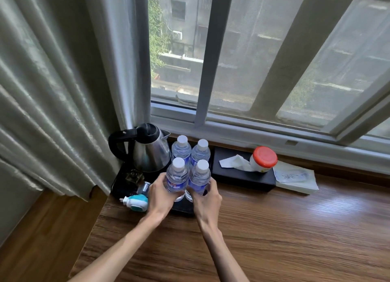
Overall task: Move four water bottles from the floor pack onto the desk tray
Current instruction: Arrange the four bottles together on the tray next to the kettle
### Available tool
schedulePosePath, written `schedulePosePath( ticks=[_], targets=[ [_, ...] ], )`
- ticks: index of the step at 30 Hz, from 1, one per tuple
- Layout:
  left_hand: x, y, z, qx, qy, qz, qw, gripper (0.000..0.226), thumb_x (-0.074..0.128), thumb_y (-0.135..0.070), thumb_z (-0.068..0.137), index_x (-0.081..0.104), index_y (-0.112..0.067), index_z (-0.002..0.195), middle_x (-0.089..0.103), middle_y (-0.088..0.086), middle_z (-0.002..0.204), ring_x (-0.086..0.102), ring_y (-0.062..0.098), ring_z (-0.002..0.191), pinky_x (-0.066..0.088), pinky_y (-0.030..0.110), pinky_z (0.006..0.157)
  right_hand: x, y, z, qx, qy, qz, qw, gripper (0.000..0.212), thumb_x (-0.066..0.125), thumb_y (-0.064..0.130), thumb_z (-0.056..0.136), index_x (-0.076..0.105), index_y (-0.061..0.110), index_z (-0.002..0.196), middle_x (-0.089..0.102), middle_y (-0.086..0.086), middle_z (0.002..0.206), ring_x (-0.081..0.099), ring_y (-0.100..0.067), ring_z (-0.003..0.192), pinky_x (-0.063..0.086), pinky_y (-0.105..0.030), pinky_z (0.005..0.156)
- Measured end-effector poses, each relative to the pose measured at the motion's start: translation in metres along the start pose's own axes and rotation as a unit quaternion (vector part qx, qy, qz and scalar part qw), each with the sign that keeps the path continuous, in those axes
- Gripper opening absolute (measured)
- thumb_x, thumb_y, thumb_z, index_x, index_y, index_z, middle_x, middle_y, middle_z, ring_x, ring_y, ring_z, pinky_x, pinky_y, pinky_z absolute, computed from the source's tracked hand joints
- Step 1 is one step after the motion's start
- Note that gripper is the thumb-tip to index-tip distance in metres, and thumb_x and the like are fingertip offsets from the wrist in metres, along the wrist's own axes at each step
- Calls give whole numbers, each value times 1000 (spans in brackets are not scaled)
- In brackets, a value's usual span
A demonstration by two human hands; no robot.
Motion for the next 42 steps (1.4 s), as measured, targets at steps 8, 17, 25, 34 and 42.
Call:
schedulePosePath(
  ticks=[8, 17, 25, 34, 42],
  targets=[
    [0, -3, 13, 1, -10, 39, 999, 51, 94, -23, 53, 67, -17, 95, 77, 2, 90, 71, 20, 84, 59, 38, 70, 18, 0, 6, 29, -13, -2, 999, 54, 87, 29, 68, 62, 23, 116, 75, 8, 97, 68, 0, 84, 46, -5, 69],
    [4, -12, 24, 8, -3, 53, 999, 47, 93, -20, 57, 64, -13, 93, 76, 8, 93, 65, 19, 79, 42, 25, 65, 25, -9, 12, 20, -39, 9, 999, 59, 87, 37, 68, 59, 24, 118, 74, 8, 100, 70, -8, 90, 56, -32, 82],
    [3, -17, 24, 13, 3, 63, 998, 52, 93, -21, 60, 64, -10, 101, 76, 9, 101, 66, 18, 87, 43, 25, 69, 28, -11, 11, 6, -52, -4, 999, 60, 86, 34, 71, 56, 25, 123, 73, 8, 106, 69, -7, 94, 56, -30, 84],
    [4, -19, 22, 13, 7, 74, 997, 48, 92, -25, 60, 54, -17, 90, 74, 10, 98, 69, 30, 90, 40, 27, 65, 30, -14, 12, 1, -59, -23, 998, 56, 86, 32, 72, 55, 28, 118, 73, 7, 105, 69, -12, 95, 55, -35, 85],
    [2, -18, 14, 27, 33, 66, 997, 61, 88, -38, 65, 57, -14, 111, 68, 9, 113, 66, 29, 103, 45, 30, 74, 28, -11, 9, -14, -30, -26, 999, 71, 83, 27, 74, 44, 21, 133, 64, 9, 118, 62, -11, 108, 50, -30, 94]
  ],
)
Point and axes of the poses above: each hand's wrist, its own z-axis towards the middle knuckle, its own x-axis out of the palm, y = z × x, the point moved 1 cm from there along z, towards the middle knuckle
